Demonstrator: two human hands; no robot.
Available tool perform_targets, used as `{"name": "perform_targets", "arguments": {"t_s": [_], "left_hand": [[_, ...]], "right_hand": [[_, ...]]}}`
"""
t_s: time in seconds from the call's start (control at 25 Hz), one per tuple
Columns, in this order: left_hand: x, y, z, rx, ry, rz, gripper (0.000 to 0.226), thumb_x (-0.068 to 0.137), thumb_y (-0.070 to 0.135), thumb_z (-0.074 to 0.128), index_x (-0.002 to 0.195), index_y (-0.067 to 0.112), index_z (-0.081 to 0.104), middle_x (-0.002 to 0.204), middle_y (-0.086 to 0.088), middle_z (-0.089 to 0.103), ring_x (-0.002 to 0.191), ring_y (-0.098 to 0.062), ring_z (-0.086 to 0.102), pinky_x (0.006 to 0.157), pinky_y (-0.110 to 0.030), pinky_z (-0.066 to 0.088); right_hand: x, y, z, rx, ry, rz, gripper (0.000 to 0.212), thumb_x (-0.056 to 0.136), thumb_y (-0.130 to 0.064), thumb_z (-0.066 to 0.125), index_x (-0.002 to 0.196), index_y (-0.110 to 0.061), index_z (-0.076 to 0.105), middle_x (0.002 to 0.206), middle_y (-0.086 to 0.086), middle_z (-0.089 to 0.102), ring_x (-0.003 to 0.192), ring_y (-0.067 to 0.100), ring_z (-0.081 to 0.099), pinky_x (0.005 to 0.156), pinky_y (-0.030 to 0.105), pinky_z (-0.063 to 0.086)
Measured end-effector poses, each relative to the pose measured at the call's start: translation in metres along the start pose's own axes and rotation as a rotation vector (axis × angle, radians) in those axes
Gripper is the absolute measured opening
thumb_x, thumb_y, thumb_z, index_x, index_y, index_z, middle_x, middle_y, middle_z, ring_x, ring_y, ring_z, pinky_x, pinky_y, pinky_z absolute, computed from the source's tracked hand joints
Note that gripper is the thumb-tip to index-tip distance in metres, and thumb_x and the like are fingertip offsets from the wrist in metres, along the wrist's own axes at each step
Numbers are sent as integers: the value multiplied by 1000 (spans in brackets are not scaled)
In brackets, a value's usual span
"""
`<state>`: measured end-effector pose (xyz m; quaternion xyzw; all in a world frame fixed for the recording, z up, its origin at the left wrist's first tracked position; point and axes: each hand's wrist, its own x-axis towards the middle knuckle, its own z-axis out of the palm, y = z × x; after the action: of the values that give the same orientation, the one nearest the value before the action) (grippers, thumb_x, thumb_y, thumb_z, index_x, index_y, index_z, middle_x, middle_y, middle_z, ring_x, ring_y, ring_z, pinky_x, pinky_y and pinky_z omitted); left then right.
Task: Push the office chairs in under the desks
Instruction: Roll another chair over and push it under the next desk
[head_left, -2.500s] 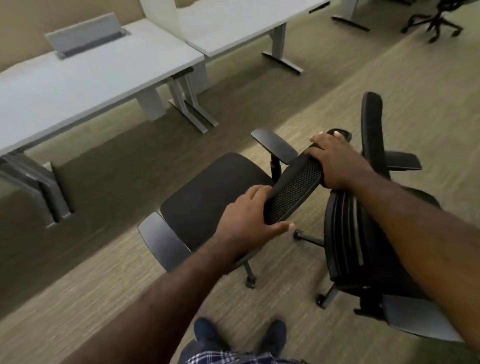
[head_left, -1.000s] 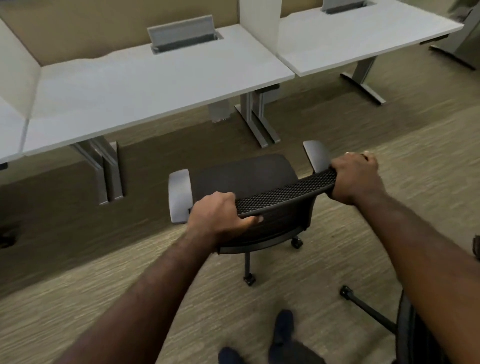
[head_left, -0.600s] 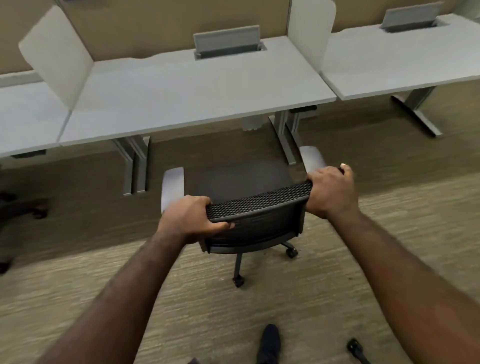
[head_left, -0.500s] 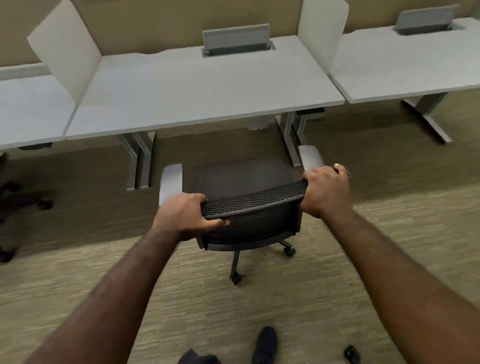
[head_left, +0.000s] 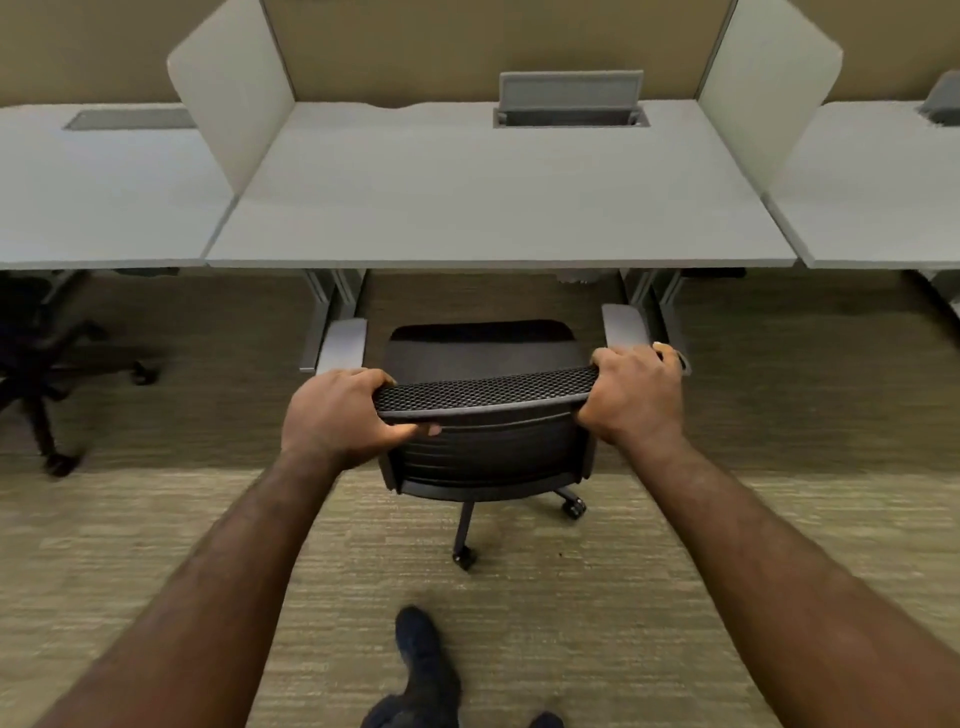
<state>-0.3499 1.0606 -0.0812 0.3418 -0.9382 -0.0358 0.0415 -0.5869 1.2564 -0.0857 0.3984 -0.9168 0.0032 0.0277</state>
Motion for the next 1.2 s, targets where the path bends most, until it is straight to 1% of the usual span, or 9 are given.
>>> {"name": "perform_targets", "arguments": {"t_s": [0.28,0.52,0.6,0.64,0.72,0.8,0.92,1.04,1.2], "left_hand": [[55,-83,-12,43,-1,34,86,57,95,47,109,31,67,98,9,69,91,-13,61,70,-29,39],[95,-154,-19,42,-47,60,82,62,90,54,114,29,64,98,8,67,89,-12,59,69,-28,39],[109,-172,-21,34,-64,62,81,63,90,54,115,29,64,97,9,67,86,-11,57,69,-29,41],[116,-178,-21,35,-78,65,81,63,90,54,115,29,64,97,9,66,85,-10,56,69,-29,42],[128,-190,-22,36,-100,65,82,63,91,50,116,30,63,96,9,65,81,-9,52,69,-29,44],[139,-201,-24,47,-107,59,84,62,94,47,114,30,63,93,9,64,79,-10,51,70,-30,47],[153,-216,-23,58,-123,52,84,63,93,47,116,31,63,95,9,64,80,-9,50,70,-30,45],[168,-230,-24,53,-140,38,84,61,94,48,117,32,62,98,9,65,83,-9,51,70,-30,43],[186,-247,-26,31,-142,10,76,62,90,54,114,35,63,98,10,65,82,-8,49,69,-30,41]], "right_hand": [[59,-73,9,-9,-1,10,42,68,-46,66,104,-26,65,100,-4,64,104,20,56,107,45,34],[102,-135,6,6,-34,-35,42,67,-46,65,102,-24,62,97,-3,63,99,21,56,101,43,36],[116,-149,4,18,-33,-72,49,67,-52,64,106,-24,62,99,-2,64,100,22,56,100,43,36],[122,-153,3,28,-26,-97,55,68,-61,62,109,-25,62,101,-2,64,101,23,56,100,44,36],[132,-160,1,64,-10,-158,75,67,-85,51,112,-26,62,103,-2,65,102,23,58,99,44,36],[143,-166,0,97,-17,-198,94,63,-98,31,114,-26,63,103,-1,66,100,23,58,97,44,36],[162,-178,1,119,-17,-216,98,65,-99,18,114,-26,62,103,0,65,98,22,57,96,44,37],[179,-191,3,122,-3,-226,97,67,-98,19,113,-24,63,101,1,65,97,23,57,96,44,39],[202,-206,4,108,-21,-237,98,66,-99,20,112,-23,62,103,1,65,100,23,56,96,45,39]]}}
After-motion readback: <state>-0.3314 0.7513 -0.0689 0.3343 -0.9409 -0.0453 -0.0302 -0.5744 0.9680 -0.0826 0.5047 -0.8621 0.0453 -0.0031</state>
